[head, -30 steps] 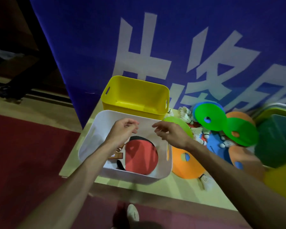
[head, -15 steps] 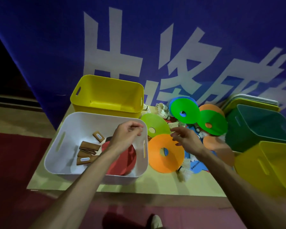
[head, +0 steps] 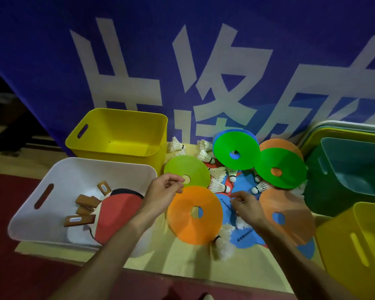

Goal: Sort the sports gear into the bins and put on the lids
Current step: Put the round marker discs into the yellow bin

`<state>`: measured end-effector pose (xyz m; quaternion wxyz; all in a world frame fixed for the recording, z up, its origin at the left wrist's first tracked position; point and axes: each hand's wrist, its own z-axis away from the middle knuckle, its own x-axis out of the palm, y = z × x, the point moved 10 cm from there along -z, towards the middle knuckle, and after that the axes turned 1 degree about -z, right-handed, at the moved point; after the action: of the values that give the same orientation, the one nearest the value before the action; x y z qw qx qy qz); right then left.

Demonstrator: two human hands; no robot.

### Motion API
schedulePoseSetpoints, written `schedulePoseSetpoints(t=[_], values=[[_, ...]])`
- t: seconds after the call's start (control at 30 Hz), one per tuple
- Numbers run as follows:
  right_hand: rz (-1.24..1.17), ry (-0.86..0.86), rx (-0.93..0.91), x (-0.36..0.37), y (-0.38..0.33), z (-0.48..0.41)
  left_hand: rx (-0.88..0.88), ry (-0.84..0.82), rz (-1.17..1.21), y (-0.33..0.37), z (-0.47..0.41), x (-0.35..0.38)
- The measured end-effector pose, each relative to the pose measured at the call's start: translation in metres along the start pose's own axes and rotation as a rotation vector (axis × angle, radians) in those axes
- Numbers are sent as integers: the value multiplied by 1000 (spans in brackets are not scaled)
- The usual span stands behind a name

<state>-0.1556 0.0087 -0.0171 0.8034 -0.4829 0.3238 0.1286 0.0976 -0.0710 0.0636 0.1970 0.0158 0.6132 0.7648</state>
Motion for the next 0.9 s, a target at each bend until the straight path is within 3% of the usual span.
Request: schedulePoseSetpoints(t=[0.33, 0.63, 0.9], values=[[71, -249, -51, 53, 15, -38, -116, 179, 10, -24, 7, 43], [67, -111, -31, 62, 27, -50, -171, 245, -61, -43, 21, 31], [117, 12, -49, 21, 30, -63, -141, 190, -70, -41, 0, 39]])
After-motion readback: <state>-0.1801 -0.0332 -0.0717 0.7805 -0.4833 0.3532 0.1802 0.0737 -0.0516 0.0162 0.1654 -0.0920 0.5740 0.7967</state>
